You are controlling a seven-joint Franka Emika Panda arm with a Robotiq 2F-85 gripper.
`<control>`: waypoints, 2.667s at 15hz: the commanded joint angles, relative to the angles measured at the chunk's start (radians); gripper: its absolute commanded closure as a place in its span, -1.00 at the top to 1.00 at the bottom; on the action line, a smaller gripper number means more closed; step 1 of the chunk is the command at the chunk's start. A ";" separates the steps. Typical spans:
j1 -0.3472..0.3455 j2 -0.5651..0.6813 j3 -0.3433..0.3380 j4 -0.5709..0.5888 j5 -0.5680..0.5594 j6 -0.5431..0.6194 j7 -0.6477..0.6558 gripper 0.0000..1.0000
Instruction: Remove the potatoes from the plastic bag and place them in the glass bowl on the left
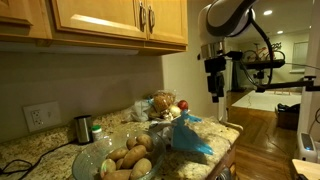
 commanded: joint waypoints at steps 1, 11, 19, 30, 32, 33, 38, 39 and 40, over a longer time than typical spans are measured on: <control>-0.002 0.007 0.003 0.003 0.001 -0.002 0.000 1.00; 0.001 0.033 0.005 -0.005 0.025 0.057 0.018 1.00; 0.000 0.206 0.010 0.044 0.072 0.198 0.006 1.00; -0.020 0.454 0.034 0.191 0.079 0.302 -0.055 1.00; -0.013 0.438 0.035 0.171 0.055 0.288 -0.024 1.00; -0.013 0.443 0.037 0.173 0.055 0.288 -0.024 1.00; -0.013 0.443 0.038 0.173 0.055 0.288 -0.024 1.00; -0.013 0.450 0.037 0.170 0.049 0.288 -0.018 1.00; -0.012 0.458 0.037 0.172 0.046 0.286 -0.016 1.00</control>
